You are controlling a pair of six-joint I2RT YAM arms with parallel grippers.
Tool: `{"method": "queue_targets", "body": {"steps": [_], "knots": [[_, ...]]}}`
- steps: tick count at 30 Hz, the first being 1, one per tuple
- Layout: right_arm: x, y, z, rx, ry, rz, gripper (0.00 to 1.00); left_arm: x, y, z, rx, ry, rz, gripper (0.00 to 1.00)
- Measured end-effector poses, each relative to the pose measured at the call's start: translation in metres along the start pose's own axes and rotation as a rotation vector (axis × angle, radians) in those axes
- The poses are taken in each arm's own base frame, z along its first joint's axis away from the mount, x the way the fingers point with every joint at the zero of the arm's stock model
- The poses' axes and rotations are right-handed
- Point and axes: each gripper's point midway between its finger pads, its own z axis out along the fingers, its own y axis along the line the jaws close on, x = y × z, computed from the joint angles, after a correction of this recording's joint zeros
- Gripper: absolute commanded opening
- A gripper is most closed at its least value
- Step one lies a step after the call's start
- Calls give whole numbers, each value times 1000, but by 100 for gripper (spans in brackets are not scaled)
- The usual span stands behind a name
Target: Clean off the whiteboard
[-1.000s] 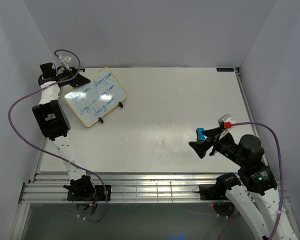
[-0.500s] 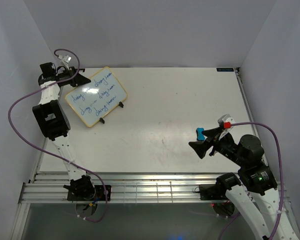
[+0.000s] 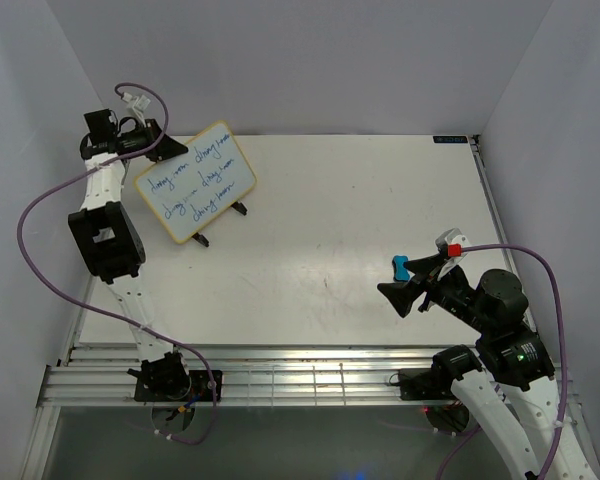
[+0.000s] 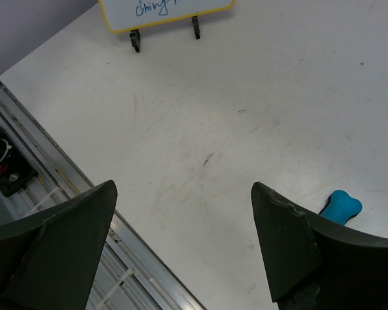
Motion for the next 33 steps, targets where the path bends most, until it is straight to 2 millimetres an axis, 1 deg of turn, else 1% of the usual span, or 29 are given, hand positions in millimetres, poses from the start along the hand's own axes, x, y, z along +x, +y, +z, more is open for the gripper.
{"method": "queue_targets", "body": {"steps": [7,12,14,17,22,26,30,33], "knots": [[0,-3,0,18,-2,-4,90,-35,-28,-13,-20,-40,92,0],[0,-7,0,37,-3,-10,90,-70,-50,-21,-33,-87,155,0],[0,-7,0,41,-3,-12,90,-80,-59,-23,-33,-103,171,0],[0,-9,1,50,0,-12,90,-91,-72,-23,-22,-119,182,0],[1,-13,2,65,8,-10,90,-95,-93,-13,9,-118,178,0],[2,-15,2,75,10,-9,90,-97,-115,-4,34,-112,170,0],[2,-22,4,112,18,0,90,-95,-146,7,34,-106,162,0],[3,-31,7,164,58,27,90,-83,-178,17,45,-96,134,0]]}}
